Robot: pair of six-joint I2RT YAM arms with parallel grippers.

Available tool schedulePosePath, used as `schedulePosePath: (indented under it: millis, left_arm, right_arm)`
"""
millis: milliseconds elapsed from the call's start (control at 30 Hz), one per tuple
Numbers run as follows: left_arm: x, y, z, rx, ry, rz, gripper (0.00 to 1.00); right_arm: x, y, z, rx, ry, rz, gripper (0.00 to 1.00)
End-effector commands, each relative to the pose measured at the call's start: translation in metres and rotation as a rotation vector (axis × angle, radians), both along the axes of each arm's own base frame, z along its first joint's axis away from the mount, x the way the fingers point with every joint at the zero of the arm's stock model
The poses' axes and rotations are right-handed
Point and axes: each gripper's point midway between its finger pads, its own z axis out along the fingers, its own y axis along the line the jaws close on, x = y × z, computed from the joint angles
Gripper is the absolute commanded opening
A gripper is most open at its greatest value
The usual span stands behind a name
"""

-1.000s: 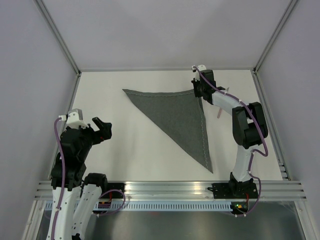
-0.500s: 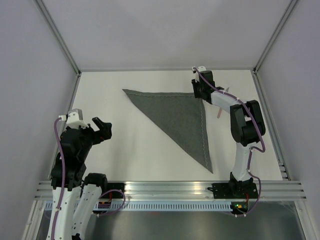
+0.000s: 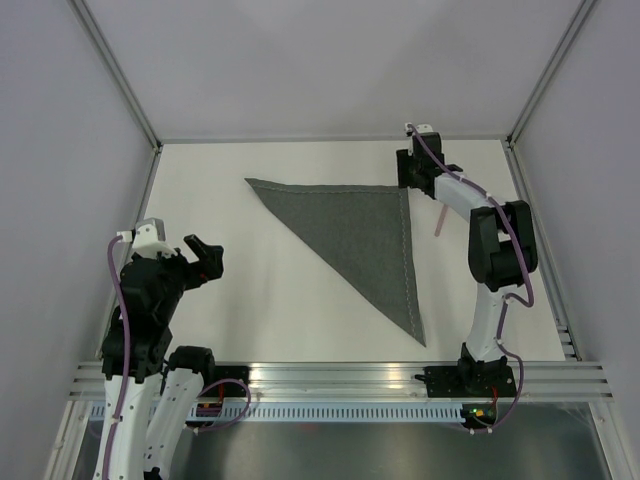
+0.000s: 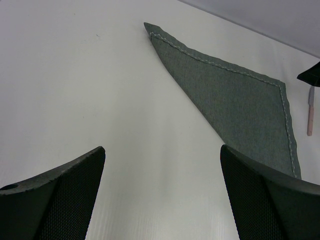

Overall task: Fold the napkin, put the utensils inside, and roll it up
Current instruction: Grab a utensil with the right arm

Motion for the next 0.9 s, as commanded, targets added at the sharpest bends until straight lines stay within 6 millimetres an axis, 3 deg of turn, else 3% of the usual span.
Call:
schedulePosePath:
  millis: [0, 167, 267, 400, 733, 767, 867]
  left_arm:
    - [0.001, -0.006, 0.008, 0.017, -0.042, -0.048, 1.0]
    - [0.0, -0.01, 0.008, 0.014, -0.042, -0.071, 1.0]
    - [-0.001, -0.011, 0.009, 0.012, -0.049, -0.076, 1.0]
    - [-0.002, -0.011, 0.011, 0.013, -0.059, -0.076, 1.0]
    - [-0.003, -0.012, 0.012, 0.012, -0.065, -0.082, 1.0]
    - [-0.003, -0.012, 0.012, 0.012, -0.065, -0.082, 1.0]
    - [-0.004, -0.012, 0.013, 0.012, -0.068, -0.082, 1.0]
  right_arm:
    - [-0.019, -0.045, 0.018, 0.024, 0.028, -0.149, 0.61]
    - [-0.048, -0.086, -0.005, 0.027, 0.12, -0.241, 0.57]
    - [-0.058, -0.097, -0.018, 0.032, 0.164, -0.276, 0.58]
    - [-0.069, -0.103, -0.037, 0.043, 0.234, -0.305, 0.57]
    - [-0.078, -0.108, -0.059, 0.058, 0.293, -0.314, 0.56]
    - [-0.08, -0.12, -0.063, 0.067, 0.304, -0.339, 0.56]
    - [-0.083, -0.122, -0.074, 0.084, 0.332, -0.336, 0.53]
